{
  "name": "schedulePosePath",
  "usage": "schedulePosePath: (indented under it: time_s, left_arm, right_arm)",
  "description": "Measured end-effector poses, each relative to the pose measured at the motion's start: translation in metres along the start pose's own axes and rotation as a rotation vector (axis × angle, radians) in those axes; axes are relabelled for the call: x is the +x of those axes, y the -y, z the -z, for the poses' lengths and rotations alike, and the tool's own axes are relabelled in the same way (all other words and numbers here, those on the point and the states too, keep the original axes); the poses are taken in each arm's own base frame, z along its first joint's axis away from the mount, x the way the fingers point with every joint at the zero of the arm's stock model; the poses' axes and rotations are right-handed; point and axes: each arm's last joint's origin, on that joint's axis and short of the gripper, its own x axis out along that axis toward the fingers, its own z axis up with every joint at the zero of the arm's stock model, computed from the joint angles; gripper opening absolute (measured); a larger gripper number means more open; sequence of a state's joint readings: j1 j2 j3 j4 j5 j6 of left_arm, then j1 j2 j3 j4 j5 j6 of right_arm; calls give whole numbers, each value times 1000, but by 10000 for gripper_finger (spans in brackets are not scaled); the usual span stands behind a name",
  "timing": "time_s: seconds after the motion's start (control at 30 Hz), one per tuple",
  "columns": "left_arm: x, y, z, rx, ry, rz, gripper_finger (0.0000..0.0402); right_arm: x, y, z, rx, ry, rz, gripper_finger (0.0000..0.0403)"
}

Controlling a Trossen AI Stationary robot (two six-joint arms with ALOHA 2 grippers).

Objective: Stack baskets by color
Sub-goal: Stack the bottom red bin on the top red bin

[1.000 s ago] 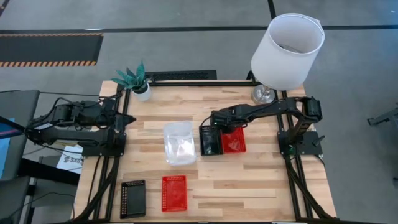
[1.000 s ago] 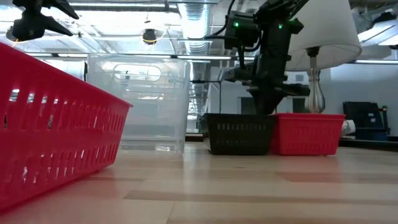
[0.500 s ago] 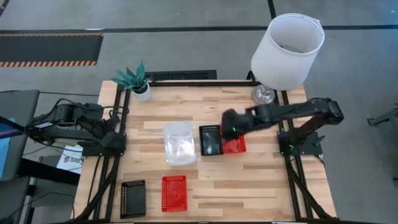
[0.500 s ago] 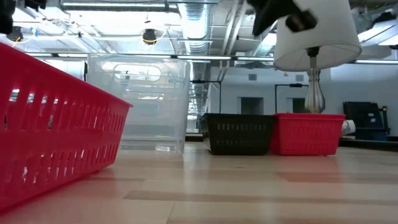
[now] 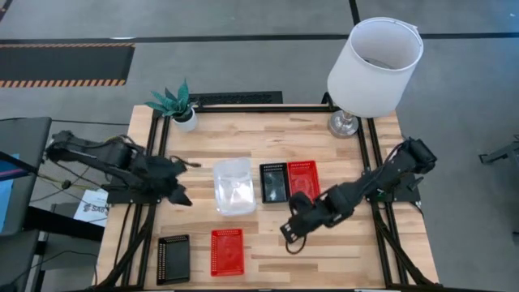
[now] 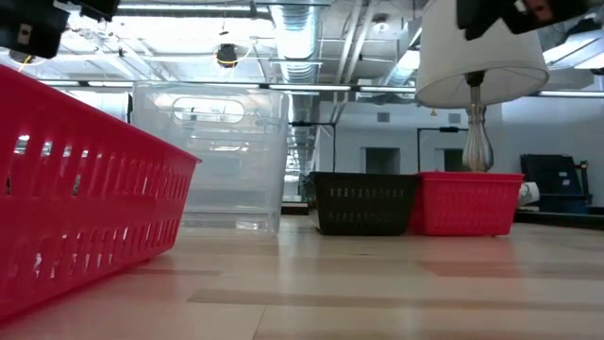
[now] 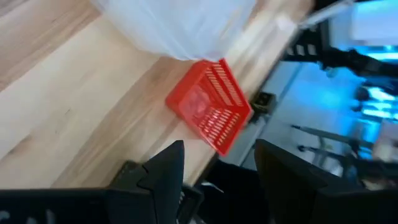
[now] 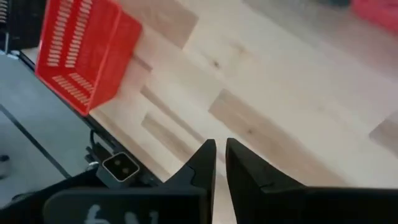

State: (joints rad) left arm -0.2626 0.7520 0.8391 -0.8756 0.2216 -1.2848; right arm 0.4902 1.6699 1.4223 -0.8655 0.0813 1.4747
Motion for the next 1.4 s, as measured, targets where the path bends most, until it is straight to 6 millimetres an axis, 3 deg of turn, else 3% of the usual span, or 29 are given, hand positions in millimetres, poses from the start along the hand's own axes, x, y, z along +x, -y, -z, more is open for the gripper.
schedulePosePath:
  time_s: [0.2,0.37,0.47,0.63,0.87,1.13,1.4]
  left_arm:
    - [39,8,12,-7,-27,-175,183]
    - [56,11,22,34,20,-249,183]
    - [58,11,26,52,45,-260,183]
    - [58,12,30,81,102,-267,183]
    - [58,12,32,101,146,-268,183]
    - [58,13,32,105,183,-264,183]
    - [58,13,31,100,205,-264,183]
  right_arm:
    - [26,-14,16,36,8,-62,59]
    - [70,-40,16,34,49,-234,59]
    - [95,-46,10,45,83,-205,59]
    - [121,-63,-4,57,169,-191,72]
    - [156,-80,-24,69,180,-180,140]
    - [171,-89,-33,91,154,-179,200]
    - [173,-82,-30,83,116,-102,162]
